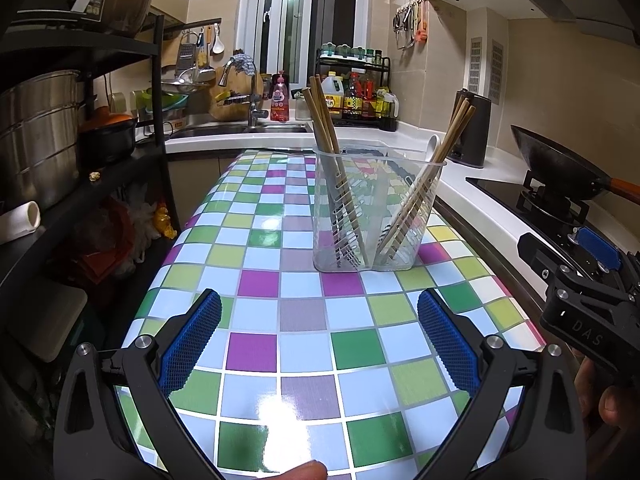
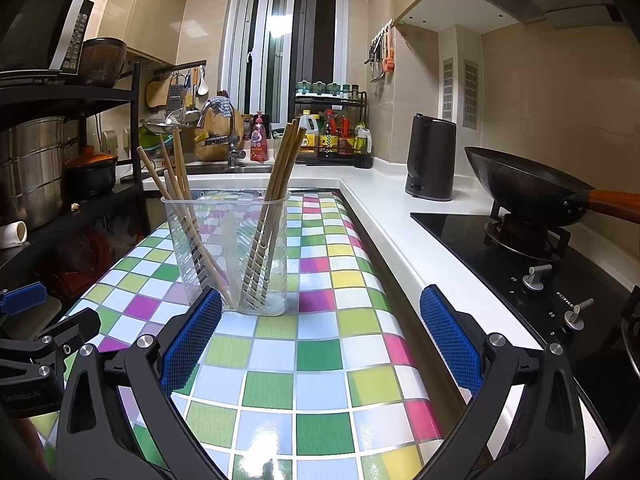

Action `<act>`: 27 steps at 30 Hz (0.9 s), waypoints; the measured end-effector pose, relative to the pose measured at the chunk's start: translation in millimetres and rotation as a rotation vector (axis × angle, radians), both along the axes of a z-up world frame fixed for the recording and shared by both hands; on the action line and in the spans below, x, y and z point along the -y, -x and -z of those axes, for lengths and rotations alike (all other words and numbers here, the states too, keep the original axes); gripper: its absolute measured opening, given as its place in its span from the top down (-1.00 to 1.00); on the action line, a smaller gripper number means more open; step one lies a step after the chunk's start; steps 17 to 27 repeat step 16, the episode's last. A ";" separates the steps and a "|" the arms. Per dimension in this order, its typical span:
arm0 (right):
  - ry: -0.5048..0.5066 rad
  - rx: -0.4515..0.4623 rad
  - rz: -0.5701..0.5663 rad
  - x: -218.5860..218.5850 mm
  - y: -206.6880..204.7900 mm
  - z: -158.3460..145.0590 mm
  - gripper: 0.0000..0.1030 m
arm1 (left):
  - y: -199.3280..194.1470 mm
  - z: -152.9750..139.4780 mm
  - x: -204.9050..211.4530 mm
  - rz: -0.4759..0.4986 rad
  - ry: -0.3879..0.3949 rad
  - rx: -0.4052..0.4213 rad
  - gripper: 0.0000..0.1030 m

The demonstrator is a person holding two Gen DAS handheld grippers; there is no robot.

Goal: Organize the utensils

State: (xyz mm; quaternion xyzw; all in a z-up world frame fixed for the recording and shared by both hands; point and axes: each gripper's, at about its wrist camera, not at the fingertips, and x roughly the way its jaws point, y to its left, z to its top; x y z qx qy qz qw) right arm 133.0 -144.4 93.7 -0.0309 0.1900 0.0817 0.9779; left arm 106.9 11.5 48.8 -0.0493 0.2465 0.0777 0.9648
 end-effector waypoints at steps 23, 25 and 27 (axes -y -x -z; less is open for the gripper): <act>0.001 0.001 -0.001 -0.6 -0.2 0.8 -0.89 | -1.5 3.6 -1.2 0.000 0.011 -0.002 -0.85; 0.001 0.001 -0.001 -0.6 -0.2 0.8 -0.89 | -1.5 3.6 -1.2 0.000 0.011 -0.002 -0.85; 0.001 0.001 -0.001 -0.6 -0.2 0.8 -0.89 | -1.5 3.6 -1.2 0.000 0.011 -0.002 -0.85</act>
